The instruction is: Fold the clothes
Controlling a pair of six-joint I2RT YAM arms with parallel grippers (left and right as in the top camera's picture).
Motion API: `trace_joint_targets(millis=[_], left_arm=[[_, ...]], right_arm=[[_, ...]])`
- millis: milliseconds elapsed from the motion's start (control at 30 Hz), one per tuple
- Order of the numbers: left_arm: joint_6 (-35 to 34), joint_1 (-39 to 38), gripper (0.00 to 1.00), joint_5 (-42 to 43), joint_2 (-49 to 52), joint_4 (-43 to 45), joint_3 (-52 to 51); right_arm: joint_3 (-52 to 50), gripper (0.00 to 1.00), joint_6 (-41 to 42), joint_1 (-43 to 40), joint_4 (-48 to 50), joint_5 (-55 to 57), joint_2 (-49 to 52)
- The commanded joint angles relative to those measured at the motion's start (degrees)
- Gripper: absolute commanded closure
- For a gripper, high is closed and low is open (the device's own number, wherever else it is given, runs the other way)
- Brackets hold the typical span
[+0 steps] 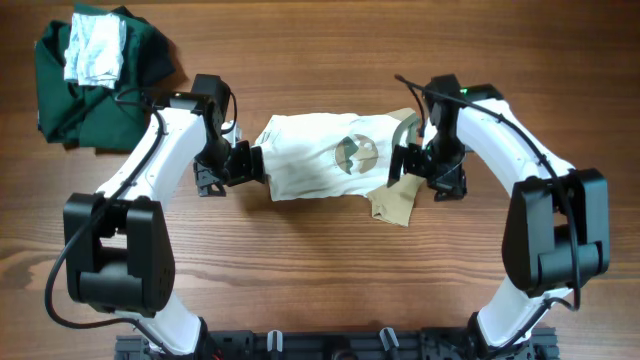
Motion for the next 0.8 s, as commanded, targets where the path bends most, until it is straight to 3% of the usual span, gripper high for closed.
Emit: trace_joint_targets(millis=[0,767], left_arm=[[-0.07,-0.33,0.16,2.43,0.94,0.63,-0.39],[-0.33,-1.62,0.23,5.01,3.93,12.70,-4.24]], right_arm=[[-4.24,0.00,0.66,0.46,2.93,-3.28,-1.18],[-12.39,0.00,5.14,4.85,14.10,-6.62,-1.18]])
